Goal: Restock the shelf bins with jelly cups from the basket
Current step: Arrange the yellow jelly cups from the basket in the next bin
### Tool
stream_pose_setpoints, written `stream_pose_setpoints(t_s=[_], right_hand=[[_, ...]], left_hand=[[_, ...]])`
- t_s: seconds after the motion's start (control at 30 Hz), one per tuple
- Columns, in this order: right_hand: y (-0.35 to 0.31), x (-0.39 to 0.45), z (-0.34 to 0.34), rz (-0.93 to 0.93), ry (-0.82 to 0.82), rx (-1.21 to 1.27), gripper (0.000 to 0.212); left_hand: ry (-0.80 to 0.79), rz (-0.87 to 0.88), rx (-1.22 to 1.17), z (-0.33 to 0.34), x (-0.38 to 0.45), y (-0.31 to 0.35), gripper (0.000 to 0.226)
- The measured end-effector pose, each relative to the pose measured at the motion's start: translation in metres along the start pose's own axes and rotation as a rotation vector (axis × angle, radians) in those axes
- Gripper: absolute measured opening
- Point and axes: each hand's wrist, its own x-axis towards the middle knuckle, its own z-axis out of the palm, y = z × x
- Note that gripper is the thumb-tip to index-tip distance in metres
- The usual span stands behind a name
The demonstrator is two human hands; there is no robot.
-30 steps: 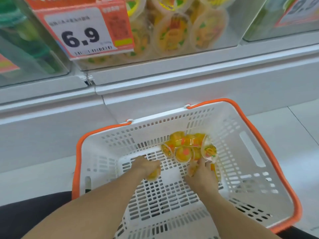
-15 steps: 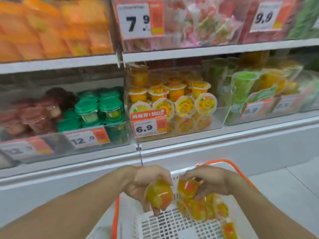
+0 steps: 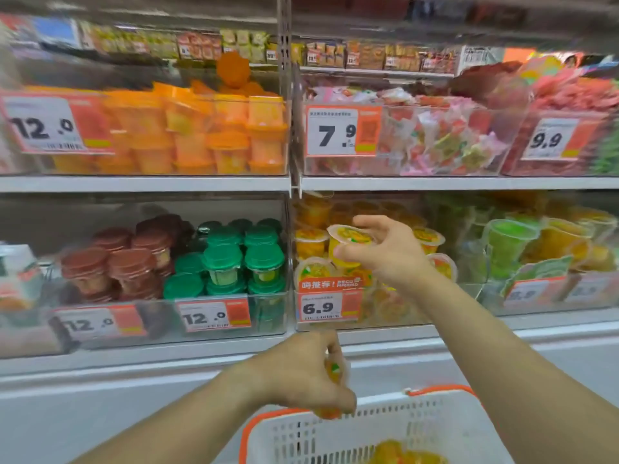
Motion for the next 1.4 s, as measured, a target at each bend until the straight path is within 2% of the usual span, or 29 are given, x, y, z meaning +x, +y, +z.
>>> stream_pose_setpoints(t_s=[0.13,0.23,0.33,0.5,0.7,0.87,0.93,1.03,1.1,1.17,1.23,1.3,1.4], right_hand=[[-0.003,0.036,0.031,0.009,0.118,-0.058,0.081],[-0.007,0.05,0.043,0.018,0.14,-0.112,0.086],[-0.01,0.057,0.047,0.023,0.14,-0.15,0.08],[-0.009,0.058,0.049,0.02,0.136,-0.174,0.082],[-0.008,0.065,0.052,0.043,0.15,-0.24,0.068],[-0.002,0.061,0.037,0.022,0.111,-0.303,0.091],[-0.001,0.049,0.027,-0.031,0.146,-0.303,0.075],[-0.002,0.02,0.005,-0.209,0.245,-0.267,0.018],[0.001,-0.001,-0.012,-0.253,0.107,-0.183,0.02],[0.006,-0.025,-0.028,-0.196,-0.263,-0.079,0.02],[0.014,-0.045,-0.04,-0.1,-0.534,-0.065,0.044],[0.022,-0.056,-0.044,-0.051,-0.566,-0.031,0.057],[0.028,-0.062,-0.042,-0.063,-0.409,0.047,0.061]], left_hand=[[0.041,-0.025,0.026,-0.01,0.007,-0.003,0.042],[0.038,-0.061,0.076,-0.015,0.01,-0.006,0.052],[0.05,-0.069,0.073,-0.016,0.01,-0.007,0.053],[0.052,-0.07,0.05,-0.017,0.01,-0.007,0.055],[0.037,-0.066,0.057,-0.015,0.008,-0.006,0.06],[0.093,-0.058,0.052,-0.017,0.007,-0.002,0.054],[0.151,-0.024,0.054,-0.017,0.006,0.001,0.052],[0.288,0.049,-0.012,-0.016,0.005,0.005,0.044],[0.365,0.091,-0.128,-0.017,0.008,0.007,0.037],[0.391,0.114,-0.335,-0.017,0.011,0.011,0.032],[0.4,0.134,-0.547,-0.015,0.013,0.019,0.028],[0.414,0.148,-0.642,-0.012,0.016,0.029,0.035],[0.481,0.122,-0.612,-0.007,0.025,0.041,0.071]])
